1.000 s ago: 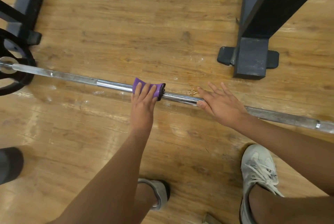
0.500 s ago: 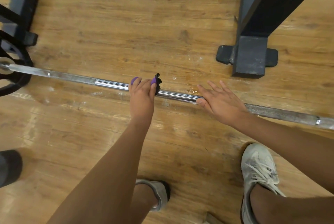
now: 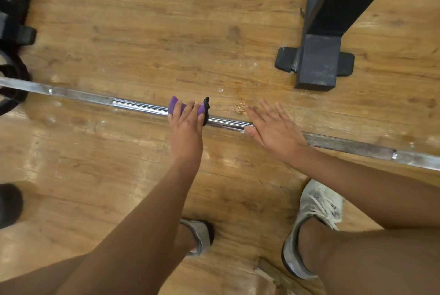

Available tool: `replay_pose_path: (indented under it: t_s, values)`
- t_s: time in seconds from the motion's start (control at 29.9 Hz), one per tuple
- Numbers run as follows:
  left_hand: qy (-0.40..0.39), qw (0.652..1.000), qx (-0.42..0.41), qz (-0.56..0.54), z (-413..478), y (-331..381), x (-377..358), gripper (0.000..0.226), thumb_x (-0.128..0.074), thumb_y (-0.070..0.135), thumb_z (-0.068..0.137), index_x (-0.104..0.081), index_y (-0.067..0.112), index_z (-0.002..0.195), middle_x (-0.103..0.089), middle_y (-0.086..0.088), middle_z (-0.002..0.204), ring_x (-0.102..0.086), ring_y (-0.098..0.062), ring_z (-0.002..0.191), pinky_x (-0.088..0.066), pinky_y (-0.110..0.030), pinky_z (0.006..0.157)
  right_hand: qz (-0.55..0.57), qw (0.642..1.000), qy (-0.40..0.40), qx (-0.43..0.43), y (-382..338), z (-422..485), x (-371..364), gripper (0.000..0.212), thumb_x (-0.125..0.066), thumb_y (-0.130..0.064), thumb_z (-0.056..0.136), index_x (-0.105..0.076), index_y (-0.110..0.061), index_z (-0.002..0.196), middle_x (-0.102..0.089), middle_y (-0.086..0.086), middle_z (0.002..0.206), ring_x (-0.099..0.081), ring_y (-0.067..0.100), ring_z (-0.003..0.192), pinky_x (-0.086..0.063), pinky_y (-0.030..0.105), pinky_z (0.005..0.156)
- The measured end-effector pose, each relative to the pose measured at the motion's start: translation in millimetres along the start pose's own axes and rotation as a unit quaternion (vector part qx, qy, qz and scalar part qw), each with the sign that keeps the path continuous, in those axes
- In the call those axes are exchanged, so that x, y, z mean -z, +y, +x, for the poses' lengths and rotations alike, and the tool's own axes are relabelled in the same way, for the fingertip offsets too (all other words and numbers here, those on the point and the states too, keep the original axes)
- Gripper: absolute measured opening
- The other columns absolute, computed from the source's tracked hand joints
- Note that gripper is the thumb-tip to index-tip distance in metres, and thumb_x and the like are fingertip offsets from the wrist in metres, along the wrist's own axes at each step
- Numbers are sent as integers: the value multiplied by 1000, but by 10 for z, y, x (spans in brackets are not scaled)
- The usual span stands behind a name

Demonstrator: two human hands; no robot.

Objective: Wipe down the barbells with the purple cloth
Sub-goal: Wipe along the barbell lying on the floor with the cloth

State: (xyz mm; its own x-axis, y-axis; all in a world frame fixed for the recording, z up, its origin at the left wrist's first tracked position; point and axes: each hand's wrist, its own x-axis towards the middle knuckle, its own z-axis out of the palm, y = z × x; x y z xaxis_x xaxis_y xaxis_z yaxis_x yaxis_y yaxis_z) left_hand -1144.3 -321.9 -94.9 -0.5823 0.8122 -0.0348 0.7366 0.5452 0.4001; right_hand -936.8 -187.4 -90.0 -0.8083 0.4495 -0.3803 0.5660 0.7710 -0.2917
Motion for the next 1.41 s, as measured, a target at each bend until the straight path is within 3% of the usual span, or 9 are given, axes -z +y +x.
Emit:
replay_pose_path:
  t_s: [0.13,0.23,0.47,0.67,0.77,0.94,1.17,1.27,1.41]
  values:
    - [-10,998,-37,55,-65,34,53,48,-25,32,108,-60,10,133,-63,-3,130,-40,-28,132,-29,-46,117,24,999,-3,21,-34,-75,-49,74,-2,-63,101,3,-21,161,-9,4,169,13,21,155,8,48,125]
    - [-1,999,-30,44,-177,6,55,39,-35,24,109,-58,8,136,-61,-6,135,-34,-28,136,-30,-49,117,-1,999,0,53,56,-225,-62,74,-8,-61,103,3,-18,161,1,3,169,18,20,154,13,46,124]
    - [3,999,-27,32,-340,-105,-3,40,-33,23,110,-54,6,140,-56,-8,141,-32,-32,142,-27,-49,120,-74,995,64,-20,470,-1050,-338,64,-27,-42,105,-25,-9,159,-24,9,166,-12,24,155,-4,48,125]
    - [-12,999,-27,27,-388,-122,13,42,-29,27,110,-55,8,138,-55,-7,143,-31,-32,142,-27,-49,119,-15,988,50,-147,671,-1297,-310,74,-13,-62,103,-18,-15,161,-13,4,169,5,20,156,12,44,124]
    - [-11,999,-22,20,-376,-85,31,42,-29,27,110,-56,8,137,-57,-5,141,-32,-31,142,-27,-49,118,8,976,76,-204,634,-1345,-333,77,-7,-65,102,-20,-16,160,-13,3,169,8,19,156,13,46,124]
    - [-17,999,-36,16,-597,163,-48,38,-43,16,107,-52,9,143,-54,-4,144,-30,-29,146,-30,-53,118,36,975,54,-213,628,-1357,-339,86,-9,-70,98,-19,-12,161,-16,4,168,1,18,156,-5,41,125]
    - [-45,995,-61,68,-435,3,25,44,-28,26,108,-62,7,127,-63,-6,126,-45,-33,133,-26,-48,120,7,979,38,-200,586,-1428,-381,87,-5,-68,98,-8,-9,162,-2,5,169,12,18,155,3,44,126]
    - [-41,998,-6,55,-501,19,22,54,-18,34,109,-59,7,132,-61,-5,132,-36,-33,142,-23,-47,122,4,980,43,-197,544,-1469,-412,83,-8,-66,101,-5,-9,161,2,5,169,16,18,155,5,46,126]
    - [-42,999,22,-18,-876,400,-103,42,-38,21,109,-48,9,148,-48,-5,153,-16,-29,153,-17,-48,125,9,980,38,-194,527,-1511,-448,83,-9,-66,101,-4,-9,161,5,5,169,18,18,154,8,45,125]
